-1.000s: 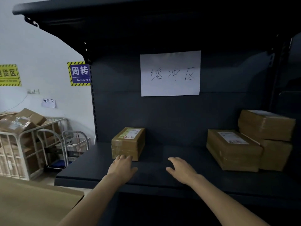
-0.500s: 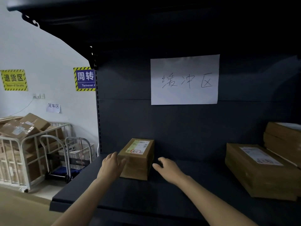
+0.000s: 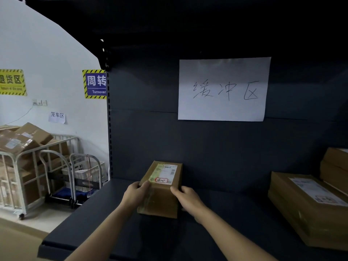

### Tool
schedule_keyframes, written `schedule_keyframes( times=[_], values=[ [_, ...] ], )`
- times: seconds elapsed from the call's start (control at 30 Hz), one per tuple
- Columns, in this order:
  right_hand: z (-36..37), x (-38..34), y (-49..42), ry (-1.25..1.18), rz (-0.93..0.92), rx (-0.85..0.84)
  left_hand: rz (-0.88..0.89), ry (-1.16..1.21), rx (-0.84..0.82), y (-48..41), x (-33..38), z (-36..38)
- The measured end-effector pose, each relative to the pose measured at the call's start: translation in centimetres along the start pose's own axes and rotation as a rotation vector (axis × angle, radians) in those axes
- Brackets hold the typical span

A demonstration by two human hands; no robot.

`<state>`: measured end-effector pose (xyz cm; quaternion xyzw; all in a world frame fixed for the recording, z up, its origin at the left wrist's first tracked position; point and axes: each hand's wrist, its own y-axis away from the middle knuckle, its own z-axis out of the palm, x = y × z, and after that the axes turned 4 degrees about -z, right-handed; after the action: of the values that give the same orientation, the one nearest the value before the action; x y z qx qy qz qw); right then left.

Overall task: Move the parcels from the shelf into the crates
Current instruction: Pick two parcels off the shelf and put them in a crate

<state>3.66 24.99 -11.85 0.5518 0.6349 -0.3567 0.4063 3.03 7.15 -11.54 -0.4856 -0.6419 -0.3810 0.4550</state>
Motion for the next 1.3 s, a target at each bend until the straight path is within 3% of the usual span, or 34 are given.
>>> schedule_keyframes(
  times=[0.27,0.53,0.87,0.97,1.1,1.3],
  values=[
    [-6.4,3.2,6.6,-0.151,-0.203,0.130,0.229,0.163,-0.183,6.1,0.3,6.4],
    [-11.5,7.5,10.1,-0.015,-0.165,0.263,0.363,0.073,-0.194,9.1,0.2,13.1],
    [-13.0,10.0,11.4,0.265,-0.116,0.276,0.371,-0.306,-0.120,10.8,-0.2,15.8],
    [-13.4,10.1,11.9,0.357,-0.126,0.240,0.405,-0.598,-0.090,11.4,0.2,15.0],
    [-14.6,10.3,12.7,0.662,-0.149,0.205,0.476,-1.089,0.086,12.0,0.3,13.8],
    [-16.4,10.8,14.3,0.882,-0.150,0.208,0.517,-1.233,0.114,14.1,0.5,13.9]
  ],
)
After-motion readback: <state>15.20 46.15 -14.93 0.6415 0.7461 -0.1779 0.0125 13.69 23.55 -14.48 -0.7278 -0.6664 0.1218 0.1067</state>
